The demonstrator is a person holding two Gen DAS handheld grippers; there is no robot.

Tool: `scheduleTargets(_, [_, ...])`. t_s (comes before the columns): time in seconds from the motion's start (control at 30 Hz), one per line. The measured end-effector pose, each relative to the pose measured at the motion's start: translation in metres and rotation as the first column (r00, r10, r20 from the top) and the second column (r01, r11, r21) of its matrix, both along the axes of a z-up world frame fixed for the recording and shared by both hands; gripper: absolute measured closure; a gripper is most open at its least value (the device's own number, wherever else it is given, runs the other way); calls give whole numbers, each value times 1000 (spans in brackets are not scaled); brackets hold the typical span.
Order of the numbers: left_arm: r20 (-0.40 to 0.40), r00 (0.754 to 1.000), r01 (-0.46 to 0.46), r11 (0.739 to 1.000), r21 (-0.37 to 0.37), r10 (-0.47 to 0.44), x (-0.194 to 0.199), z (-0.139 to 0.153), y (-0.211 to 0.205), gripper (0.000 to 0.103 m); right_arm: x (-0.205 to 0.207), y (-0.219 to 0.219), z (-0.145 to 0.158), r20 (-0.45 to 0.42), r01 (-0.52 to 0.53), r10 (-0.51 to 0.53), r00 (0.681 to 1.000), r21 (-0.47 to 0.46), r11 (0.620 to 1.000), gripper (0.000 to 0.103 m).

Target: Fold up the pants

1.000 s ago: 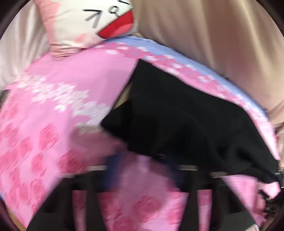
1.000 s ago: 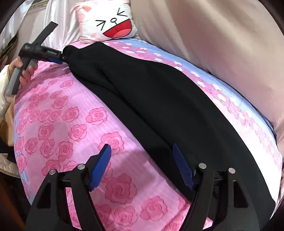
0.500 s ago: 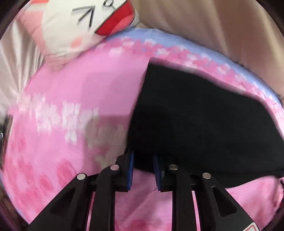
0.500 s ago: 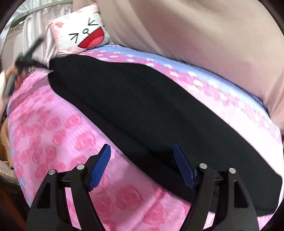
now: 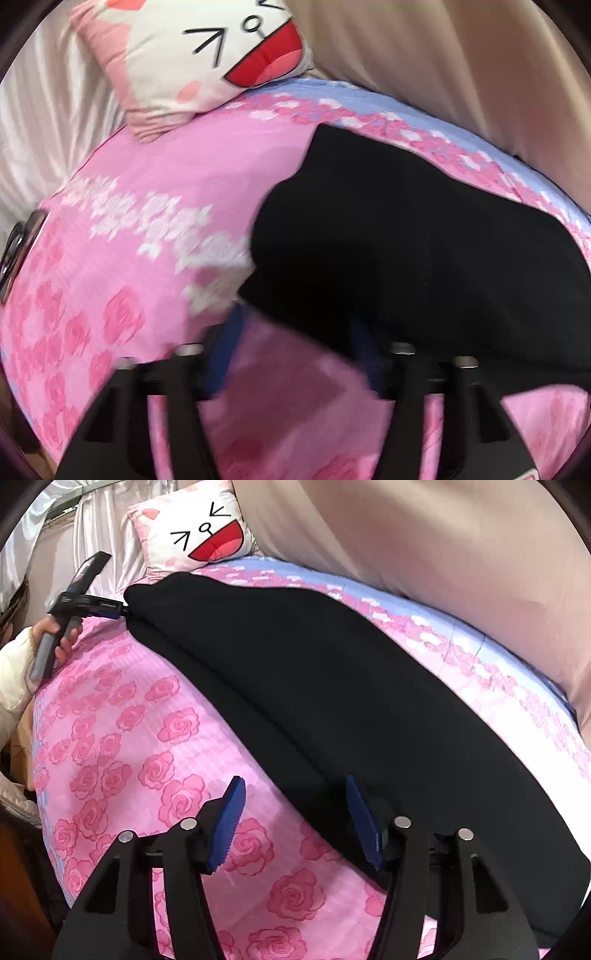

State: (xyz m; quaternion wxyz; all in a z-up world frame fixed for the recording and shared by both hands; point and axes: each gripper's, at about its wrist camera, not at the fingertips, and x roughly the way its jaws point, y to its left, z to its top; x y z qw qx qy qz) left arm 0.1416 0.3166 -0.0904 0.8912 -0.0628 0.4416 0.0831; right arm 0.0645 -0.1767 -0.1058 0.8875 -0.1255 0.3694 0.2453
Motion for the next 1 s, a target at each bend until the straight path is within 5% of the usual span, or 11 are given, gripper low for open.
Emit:
scheduleTargets(0.1, [-5, 1000, 5, 1000, 16, -5, 17, 10, 3, 92, -4, 11, 5, 2, -67, 67, 998, 11, 998, 49])
scheduleTargets(0.3, [-5, 999, 32, 999, -8, -32, 21, 32, 10, 91, 19, 15, -18, 23, -17, 20, 1000, -126, 992, 50])
scheduleTargets(0.37, [-18, 999, 34, 999, 5, -34, 18, 29, 10, 90, 27, 11, -19, -5, -20, 19, 1000, -86, 996, 67])
scheduleTargets(0.4, [-28, 999, 27, 1000, 17, -26, 16, 25, 11, 90, 31, 8, -17, -15, -7, 6, 1000, -78, 997, 90])
scheduleTargets(0.6, [4, 1000, 15, 1000, -21, -15, 7, 33, 19, 89, 9, -32, 35, 7, -61, 61, 998, 207, 977, 100])
scheduleTargets(0.67, [-3, 1000, 18, 1000, -4, -18, 8, 33, 19, 87, 1, -35, 25, -9, -73, 74, 997, 122, 990, 99])
scheduleTargets(0.73, [-37, 999, 27, 999, 21, -26, 10, 27, 17, 86, 1, -33, 1, -78, -42, 40, 996, -32, 999, 94])
scheduleTargets(0.87, [-70, 996, -42, 992, 117, 50, 1, 21, 21, 77, -11, -52, 17, -54, 6, -1, 999, 92, 996, 94])
scheduleTargets(0.93, [-17, 988, -140, 937, 321, 153, -14, 32, 21, 77, -7, -42, 30, -19, 10, -8, 1000, 77, 997, 94])
scheduleTargets(0.97, [31, 985, -170, 910, 378, 171, -25, 43, 20, 77, 0, -35, 33, -2, -8, 8, 1000, 69, 998, 93])
scheduleTargets(1.0, [50, 986, -165, 918, 361, 157, -31, 50, 20, 78, 5, -25, 36, 13, -39, 38, 999, 63, 997, 91])
